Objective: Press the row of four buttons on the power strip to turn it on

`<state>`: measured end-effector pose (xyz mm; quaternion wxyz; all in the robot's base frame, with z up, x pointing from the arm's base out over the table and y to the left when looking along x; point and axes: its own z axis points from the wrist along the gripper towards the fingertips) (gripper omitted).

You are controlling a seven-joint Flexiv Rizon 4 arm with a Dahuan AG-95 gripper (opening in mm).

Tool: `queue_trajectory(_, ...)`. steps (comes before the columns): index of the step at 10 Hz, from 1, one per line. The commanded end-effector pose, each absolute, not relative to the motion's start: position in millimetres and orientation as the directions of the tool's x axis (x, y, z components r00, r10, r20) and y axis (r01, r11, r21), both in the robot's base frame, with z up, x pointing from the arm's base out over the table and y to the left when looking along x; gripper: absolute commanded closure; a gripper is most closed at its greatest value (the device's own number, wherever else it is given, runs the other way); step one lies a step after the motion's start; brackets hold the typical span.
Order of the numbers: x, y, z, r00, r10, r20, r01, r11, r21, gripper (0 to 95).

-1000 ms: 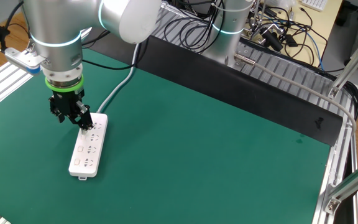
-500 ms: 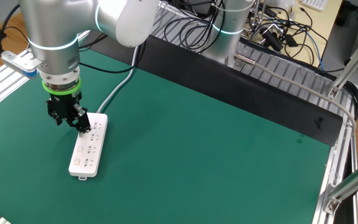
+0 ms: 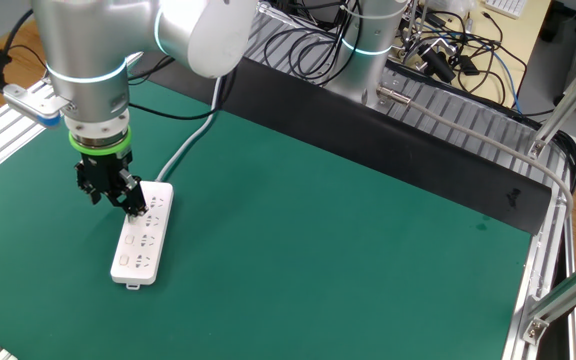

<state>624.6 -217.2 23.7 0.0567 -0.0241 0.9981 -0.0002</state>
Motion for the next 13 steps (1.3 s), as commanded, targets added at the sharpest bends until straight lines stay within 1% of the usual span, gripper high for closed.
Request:
queue_trajectory(1, 625.1, -217.4, 23.3, -0.992, -0.05, -0.112, -0.05, 0.999, -0.006, 19.0)
queue_trajectory(11, 623.7, -220.3, 17.3, -0.99, -0.059, -0.125, -0.058, 0.998, -0.01, 19.0)
queue_trajectory(13, 624.3, -218.9, 21.9, -0.992, -0.048, -0.116, -0.048, 0.999, -0.002, 19.0)
